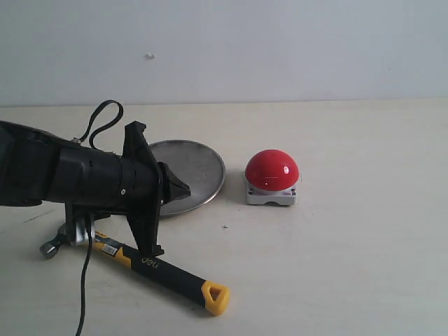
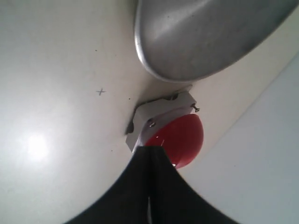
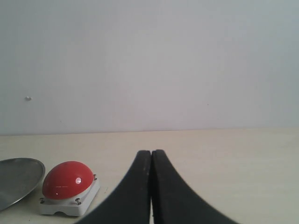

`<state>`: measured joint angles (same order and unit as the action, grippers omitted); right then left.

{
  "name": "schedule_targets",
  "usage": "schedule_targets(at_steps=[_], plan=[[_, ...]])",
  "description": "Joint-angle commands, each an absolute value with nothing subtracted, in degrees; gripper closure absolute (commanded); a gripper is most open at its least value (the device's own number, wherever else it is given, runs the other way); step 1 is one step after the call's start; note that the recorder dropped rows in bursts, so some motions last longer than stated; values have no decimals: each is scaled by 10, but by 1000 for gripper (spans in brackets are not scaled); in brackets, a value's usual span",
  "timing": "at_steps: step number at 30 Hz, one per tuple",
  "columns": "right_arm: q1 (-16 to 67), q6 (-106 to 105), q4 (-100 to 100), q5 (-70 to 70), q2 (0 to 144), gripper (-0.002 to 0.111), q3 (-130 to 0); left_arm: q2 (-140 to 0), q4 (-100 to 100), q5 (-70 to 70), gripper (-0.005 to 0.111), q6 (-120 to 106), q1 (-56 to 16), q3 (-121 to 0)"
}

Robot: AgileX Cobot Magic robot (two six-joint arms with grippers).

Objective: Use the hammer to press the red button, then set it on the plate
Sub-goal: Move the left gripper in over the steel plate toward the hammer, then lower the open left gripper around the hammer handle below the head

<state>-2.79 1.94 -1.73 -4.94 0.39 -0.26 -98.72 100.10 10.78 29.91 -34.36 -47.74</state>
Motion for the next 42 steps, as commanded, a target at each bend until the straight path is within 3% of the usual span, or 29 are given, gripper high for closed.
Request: schedule_targets(at_steps=[1,7,12,27,33,42], plan=[[-31,16,-16,-45,0,108,0,-984,999,135,107,337,-347,-462],[-31,16,-16,-45,0,108,0,-982,999,180,107,399,-341,-421],[-31,16,-16,-45,0,108,0,-971,951,127,107,399,-325,-399],[-31,16,-16,-45,0,108,0,-967,462,77,107,394,-217,-399],[-31,16,-16,-45,0,108,0,-967,315,123,107,404,-172,-403],[-31,16,-16,-45,0,108,0,-967,-17,233,107,601,-126,-435]])
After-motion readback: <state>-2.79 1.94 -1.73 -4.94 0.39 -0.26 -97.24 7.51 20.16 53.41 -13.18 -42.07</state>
